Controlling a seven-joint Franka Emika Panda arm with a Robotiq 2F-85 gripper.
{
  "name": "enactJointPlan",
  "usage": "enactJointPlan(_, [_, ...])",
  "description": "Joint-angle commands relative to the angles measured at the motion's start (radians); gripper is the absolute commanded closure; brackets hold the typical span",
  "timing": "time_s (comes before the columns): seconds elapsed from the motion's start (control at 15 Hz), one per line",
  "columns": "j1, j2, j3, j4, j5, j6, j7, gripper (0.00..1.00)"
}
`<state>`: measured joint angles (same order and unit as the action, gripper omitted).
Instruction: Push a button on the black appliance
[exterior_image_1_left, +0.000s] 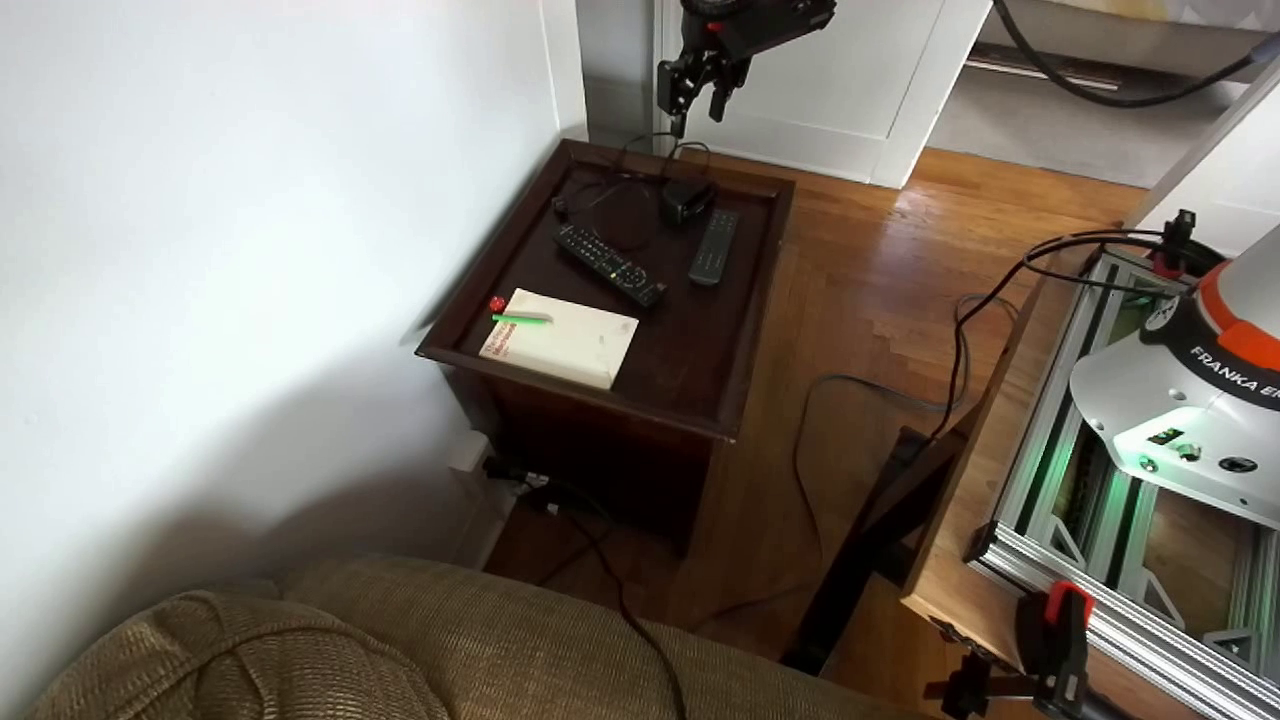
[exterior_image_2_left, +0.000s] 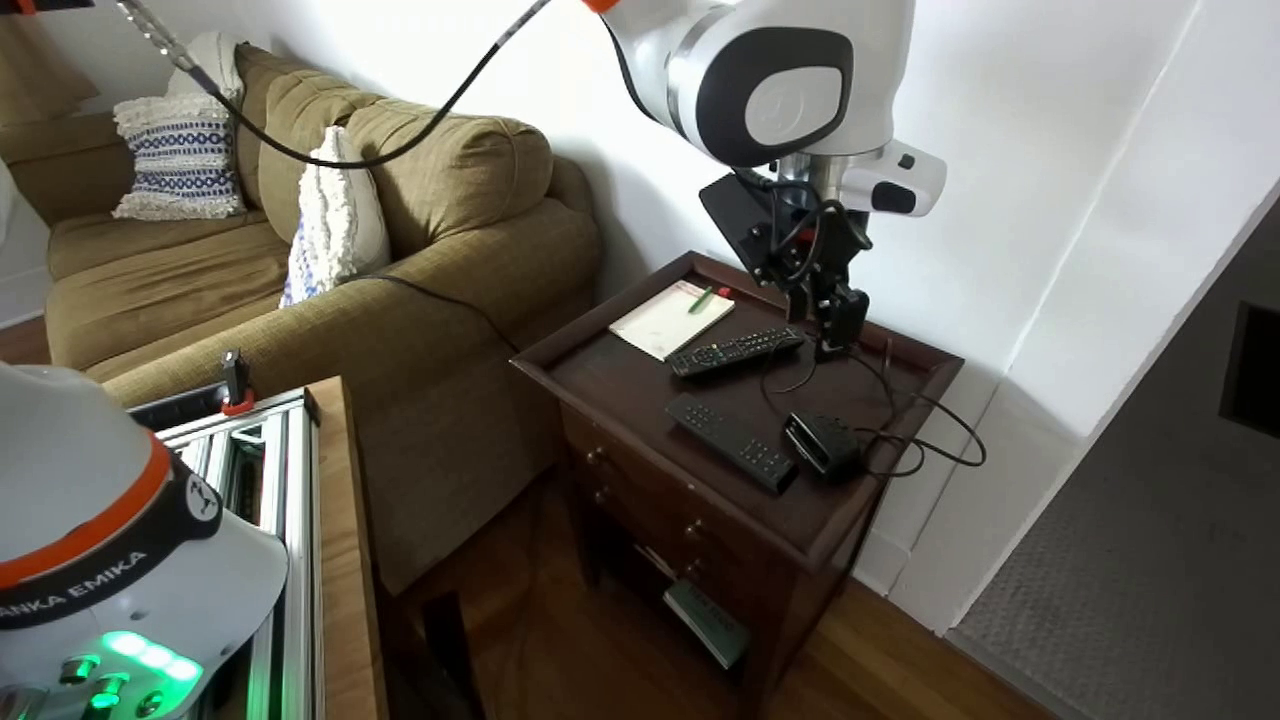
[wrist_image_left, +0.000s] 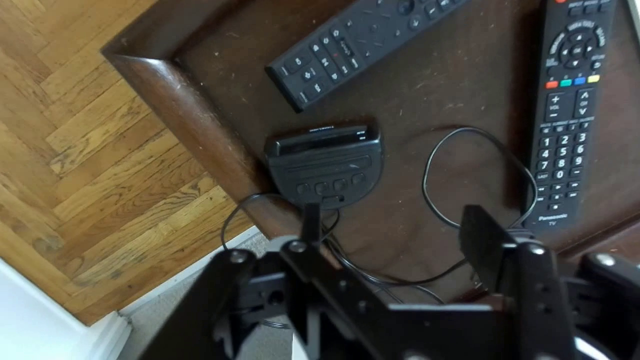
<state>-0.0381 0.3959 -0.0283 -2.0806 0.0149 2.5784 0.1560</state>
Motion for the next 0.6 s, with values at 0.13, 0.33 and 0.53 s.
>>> enactJointPlan(0.13, [-0.001, 0.166, -0.015, 0.138, 0.04, 0.056, 0.029, 0.73])
enactJointPlan(0.33, [0.001, 0.217, -0.027, 0.178, 0.044, 0.076, 0.036, 0.95])
enactJointPlan(0.53, [0.014, 0.251, -0.049, 0.196, 0.028, 0.087, 0.052, 1.0])
